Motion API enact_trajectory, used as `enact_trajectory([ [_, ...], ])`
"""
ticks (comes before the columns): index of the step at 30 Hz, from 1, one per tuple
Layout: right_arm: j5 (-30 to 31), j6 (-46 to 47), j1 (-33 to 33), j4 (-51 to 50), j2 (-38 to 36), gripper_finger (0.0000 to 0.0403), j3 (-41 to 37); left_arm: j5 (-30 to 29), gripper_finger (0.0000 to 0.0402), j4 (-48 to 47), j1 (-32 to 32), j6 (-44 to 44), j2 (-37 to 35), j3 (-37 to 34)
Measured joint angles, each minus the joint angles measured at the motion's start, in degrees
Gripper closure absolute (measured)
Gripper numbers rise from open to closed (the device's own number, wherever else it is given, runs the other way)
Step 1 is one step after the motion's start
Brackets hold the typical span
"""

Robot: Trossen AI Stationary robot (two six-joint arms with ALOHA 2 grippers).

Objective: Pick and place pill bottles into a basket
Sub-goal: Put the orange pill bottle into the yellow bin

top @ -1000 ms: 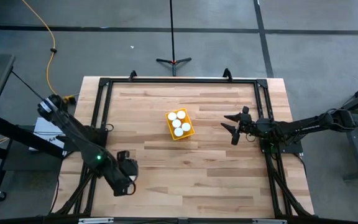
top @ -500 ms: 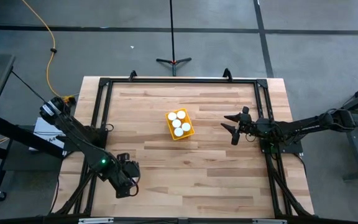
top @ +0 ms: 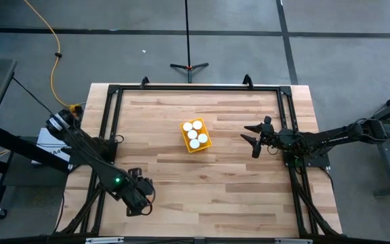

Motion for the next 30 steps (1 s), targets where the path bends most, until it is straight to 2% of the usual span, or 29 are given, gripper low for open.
enact_trajectory([
  [19,0.4,0.1,0.0,0.0,0.0,0.0208,0.0,0.1,0.0123,0.3,0.0,1.5,1.4,0.0],
  [25,0.3,0.1,0.0,0.0,0.0,0.0208,0.0,0.3,0.0156,0.3,0.0,1.9,1.4,0.0],
  [30,0.3,0.1,0.0,0.0,0.0,0.0208,0.0,0.4,0.0156,0.3,0.0,2.5,1.4,0.0],
])
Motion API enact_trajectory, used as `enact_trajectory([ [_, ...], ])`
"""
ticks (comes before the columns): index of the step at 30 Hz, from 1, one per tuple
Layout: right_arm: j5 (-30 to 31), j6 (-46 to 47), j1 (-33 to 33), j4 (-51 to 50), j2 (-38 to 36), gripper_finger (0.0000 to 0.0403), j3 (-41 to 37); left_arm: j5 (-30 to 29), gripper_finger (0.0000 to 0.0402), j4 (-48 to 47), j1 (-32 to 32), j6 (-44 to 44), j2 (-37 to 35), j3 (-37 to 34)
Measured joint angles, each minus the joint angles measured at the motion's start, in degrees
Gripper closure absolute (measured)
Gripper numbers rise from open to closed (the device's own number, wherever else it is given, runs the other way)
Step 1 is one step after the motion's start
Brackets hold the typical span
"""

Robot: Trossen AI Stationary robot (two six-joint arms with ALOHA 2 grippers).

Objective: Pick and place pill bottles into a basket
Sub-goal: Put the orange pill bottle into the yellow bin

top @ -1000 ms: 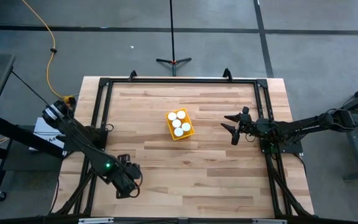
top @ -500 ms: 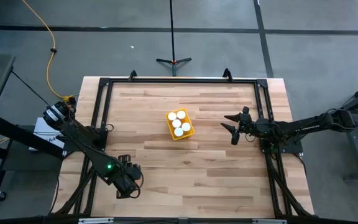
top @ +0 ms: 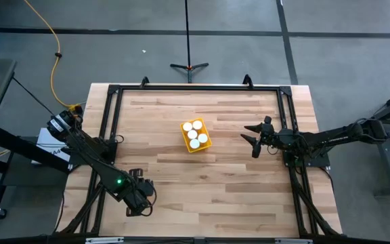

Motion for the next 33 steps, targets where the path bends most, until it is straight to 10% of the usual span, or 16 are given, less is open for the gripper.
enact_trajectory([
  [14,0.1,0.0,0.0,0.0,0.0,0.0208,0.0,-0.3,0.0157,-1.6,4.6,6.7,-0.2,1.8],
  [33,0.2,-0.2,0.0,-0.1,0.0,0.0208,0.0,3.2,0.0158,-2.0,30.8,48.4,0.1,17.6],
])
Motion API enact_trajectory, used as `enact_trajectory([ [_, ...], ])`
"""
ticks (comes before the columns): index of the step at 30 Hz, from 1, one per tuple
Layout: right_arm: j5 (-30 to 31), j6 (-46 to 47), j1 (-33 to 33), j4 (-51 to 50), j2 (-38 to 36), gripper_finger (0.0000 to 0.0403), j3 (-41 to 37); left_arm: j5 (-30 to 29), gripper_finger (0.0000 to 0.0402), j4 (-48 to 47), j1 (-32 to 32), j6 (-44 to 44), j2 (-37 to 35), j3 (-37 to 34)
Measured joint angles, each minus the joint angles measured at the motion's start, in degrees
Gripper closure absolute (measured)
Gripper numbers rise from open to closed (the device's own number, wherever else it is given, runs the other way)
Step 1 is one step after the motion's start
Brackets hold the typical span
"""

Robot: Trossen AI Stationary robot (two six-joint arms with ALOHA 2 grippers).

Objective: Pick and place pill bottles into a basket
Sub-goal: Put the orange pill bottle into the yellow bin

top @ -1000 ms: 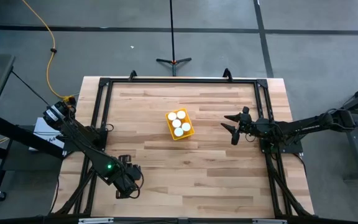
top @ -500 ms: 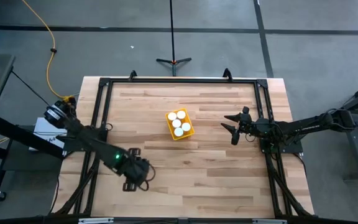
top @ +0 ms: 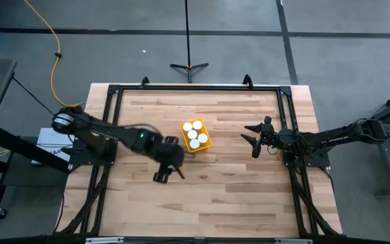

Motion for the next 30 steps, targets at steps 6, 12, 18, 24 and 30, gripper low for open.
enact_trajectory([
  [6,0.2,0.2,0.0,-1.2,0.0,0.0208,0.0,4.9,0.0138,2.2,6.6,8.8,2.7,3.5],
  [12,4.5,-0.1,0.0,-1.5,0.0,0.0208,0.0,5.6,0.0159,2.2,10.4,14.2,8.1,8.5],
  [18,4.7,-0.1,0.0,-2.1,0.0,0.0208,0.0,6.9,0.0157,1.5,12.8,17.9,13.6,14.6],
  [24,5.9,2.7,0.0,-6.9,0.1,0.0208,0.0,7.7,0.0157,1.8,14.3,22.0,18.7,19.9],
  [30,8.0,5.2,0.0,-10.2,0.1,0.0208,0.0,7.4,0.0158,0.6,16.5,24.2,21.6,23.2],
])
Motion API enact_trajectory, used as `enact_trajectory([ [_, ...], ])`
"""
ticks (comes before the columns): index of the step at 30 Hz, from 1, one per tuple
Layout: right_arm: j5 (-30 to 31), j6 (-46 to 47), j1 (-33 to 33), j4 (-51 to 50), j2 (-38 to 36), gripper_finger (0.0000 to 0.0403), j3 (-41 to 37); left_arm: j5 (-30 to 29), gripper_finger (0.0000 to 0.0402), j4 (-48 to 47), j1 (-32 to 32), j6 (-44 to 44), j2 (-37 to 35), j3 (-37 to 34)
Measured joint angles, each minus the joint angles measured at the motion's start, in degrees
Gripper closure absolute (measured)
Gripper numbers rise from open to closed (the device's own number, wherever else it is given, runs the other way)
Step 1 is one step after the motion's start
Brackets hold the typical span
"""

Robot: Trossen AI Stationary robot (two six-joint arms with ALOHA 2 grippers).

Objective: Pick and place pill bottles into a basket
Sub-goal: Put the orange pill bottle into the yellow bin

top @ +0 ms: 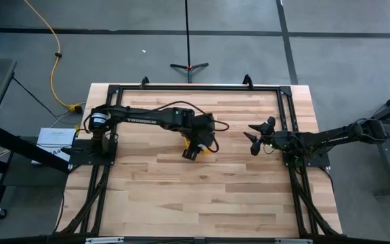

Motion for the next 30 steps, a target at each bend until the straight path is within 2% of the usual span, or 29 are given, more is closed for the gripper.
enact_trajectory([
  [4,0.1,-0.3,0.0,-0.2,0.0,0.0208,0.0,0.9,0.0151,-0.2,1.7,0.6,0.1,0.0],
  [8,0.1,-0.4,0.0,-0.2,0.0,0.0208,0.0,5.2,0.0159,0.9,2.8,1.5,0.1,0.0],
  [19,0.1,-0.4,0.0,-0.2,0.0,0.0208,0.0,5.7,0.0154,1.4,2.8,4.4,1.3,-0.2],
  [25,0.3,0.0,0.0,-0.9,0.2,0.0208,0.0,3.3,0.0159,1.5,3.1,5.8,3.3,-0.1],
  [30,0.5,0.1,0.0,-1.3,0.7,0.0208,0.0,3.1,0.0146,1.3,3.5,5.9,3.6,-0.1],
])
